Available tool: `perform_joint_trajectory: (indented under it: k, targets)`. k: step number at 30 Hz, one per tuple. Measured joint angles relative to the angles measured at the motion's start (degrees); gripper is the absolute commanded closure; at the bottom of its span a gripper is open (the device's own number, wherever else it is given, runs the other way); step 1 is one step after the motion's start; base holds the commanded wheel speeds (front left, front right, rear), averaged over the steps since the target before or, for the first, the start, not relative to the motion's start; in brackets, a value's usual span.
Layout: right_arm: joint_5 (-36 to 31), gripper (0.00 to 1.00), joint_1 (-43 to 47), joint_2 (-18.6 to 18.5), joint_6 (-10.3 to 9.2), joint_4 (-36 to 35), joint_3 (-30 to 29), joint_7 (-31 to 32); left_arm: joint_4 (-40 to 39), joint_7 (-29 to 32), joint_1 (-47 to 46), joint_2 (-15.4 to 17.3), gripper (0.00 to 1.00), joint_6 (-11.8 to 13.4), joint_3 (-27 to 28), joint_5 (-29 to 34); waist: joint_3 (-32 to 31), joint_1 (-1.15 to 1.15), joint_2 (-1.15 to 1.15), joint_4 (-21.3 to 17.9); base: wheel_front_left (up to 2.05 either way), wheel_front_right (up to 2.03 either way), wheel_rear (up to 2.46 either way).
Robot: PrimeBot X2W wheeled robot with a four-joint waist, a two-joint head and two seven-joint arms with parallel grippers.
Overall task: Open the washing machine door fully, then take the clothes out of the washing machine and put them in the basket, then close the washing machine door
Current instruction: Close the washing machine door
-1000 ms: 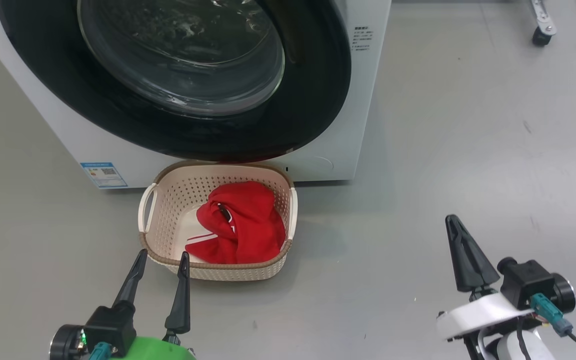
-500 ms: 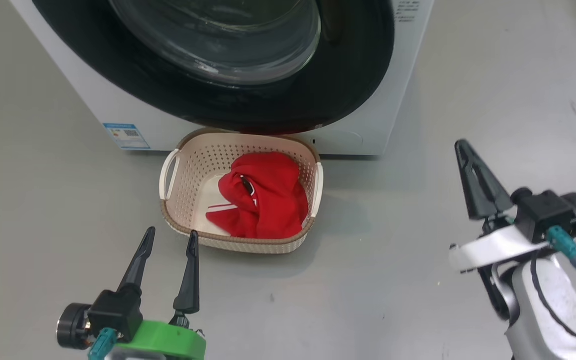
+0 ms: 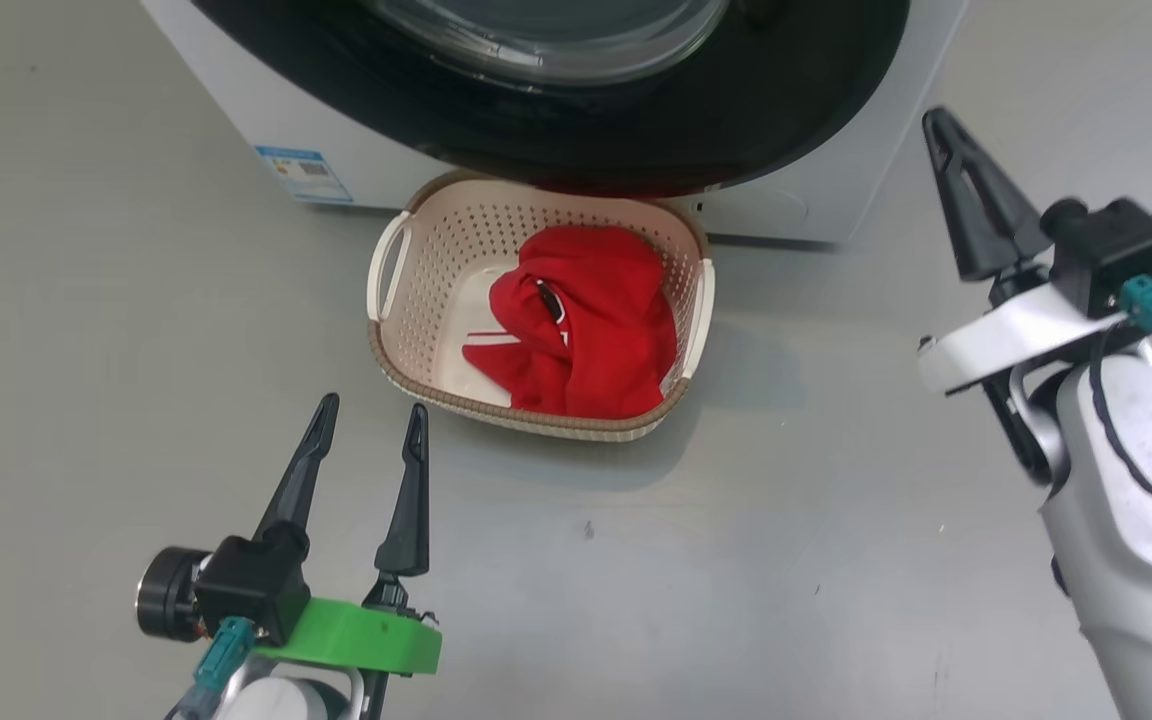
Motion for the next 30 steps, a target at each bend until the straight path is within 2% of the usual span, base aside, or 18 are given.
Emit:
perform_joint_trajectory:
  k: [12, 30]
  targets:
    - [-0.4, 1.00, -12.7, -3.7, 0.53, 3.2, 1.2, 1.2, -1.3, 0.0, -4.1, -1.3, 0.00, 0.0, -1.5, 0.2, 6.0, 0.00, 0.00, 3.6, 0.00, 0.00, 0.00]
    - [0.2, 1.00, -21.3, -6.3, 1.00, 9.3, 2.6, 1.0, -1.5, 0.0, -6.4, -1.7, 0.00, 0.0, -2.3, 0.2, 10.7, 0.00, 0.00, 8.0, 0.00, 0.00, 0.00]
